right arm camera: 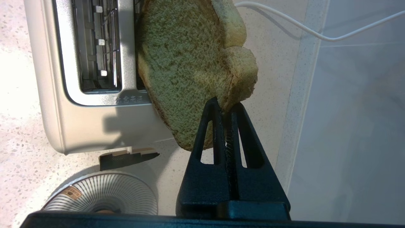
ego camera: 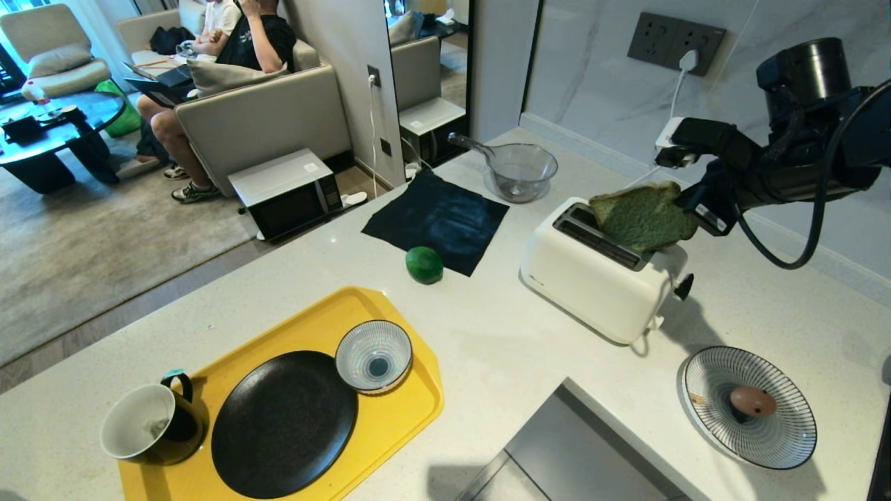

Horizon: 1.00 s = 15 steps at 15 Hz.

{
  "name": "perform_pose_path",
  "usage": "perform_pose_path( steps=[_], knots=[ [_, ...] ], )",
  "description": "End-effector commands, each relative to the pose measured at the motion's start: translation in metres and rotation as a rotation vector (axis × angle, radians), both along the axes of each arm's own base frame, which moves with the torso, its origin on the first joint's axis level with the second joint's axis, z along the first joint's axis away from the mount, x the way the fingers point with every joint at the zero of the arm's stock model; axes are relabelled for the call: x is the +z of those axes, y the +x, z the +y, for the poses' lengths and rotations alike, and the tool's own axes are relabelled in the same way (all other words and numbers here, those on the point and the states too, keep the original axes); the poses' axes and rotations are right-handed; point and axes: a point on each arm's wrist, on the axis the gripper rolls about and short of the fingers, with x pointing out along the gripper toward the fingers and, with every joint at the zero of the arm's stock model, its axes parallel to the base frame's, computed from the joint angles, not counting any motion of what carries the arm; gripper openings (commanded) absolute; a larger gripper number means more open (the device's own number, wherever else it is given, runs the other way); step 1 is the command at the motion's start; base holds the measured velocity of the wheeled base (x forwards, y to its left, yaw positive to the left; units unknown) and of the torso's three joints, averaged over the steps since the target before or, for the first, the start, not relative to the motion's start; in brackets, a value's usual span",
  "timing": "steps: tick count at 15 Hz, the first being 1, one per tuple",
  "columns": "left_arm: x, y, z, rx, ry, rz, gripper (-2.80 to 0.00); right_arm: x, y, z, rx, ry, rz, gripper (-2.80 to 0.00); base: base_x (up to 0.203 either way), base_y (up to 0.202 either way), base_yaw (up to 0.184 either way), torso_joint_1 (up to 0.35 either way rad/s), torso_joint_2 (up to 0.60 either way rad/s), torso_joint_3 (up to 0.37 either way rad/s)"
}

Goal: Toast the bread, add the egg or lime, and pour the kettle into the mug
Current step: Put the bread slices in the toaster

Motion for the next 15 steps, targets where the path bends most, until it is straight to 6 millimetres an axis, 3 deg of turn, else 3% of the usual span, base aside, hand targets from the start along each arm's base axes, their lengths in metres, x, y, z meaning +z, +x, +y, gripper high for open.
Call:
perform_pose_path(
  steps=[1, 7, 15],
  knots=[
    [-0.005, 0.001, 0.000, -0.001, 0.000, 0.015, -2.80, 0.003, -0.001, 0.000, 0.003, -0.001, -0.008, -2.80, 0.000, 0.000, 0.000, 0.000, 0.00, 0.000],
    [-0.005, 0.001, 0.000, 0.000, 0.000, 0.016, -2.80, 0.025, -0.018, -0.010, -0.005, -0.007, -0.067, -2.80, 0.000, 0.000, 0.000, 0.000, 0.00, 0.000],
    [-0.005, 0.001, 0.000, 0.002, 0.000, 0.016, -2.80, 0.015, -0.008, -0.010, 0.089, -0.192, -0.030, -2.80, 0.000, 0.000, 0.000, 0.000, 0.00, 0.000]
  ],
)
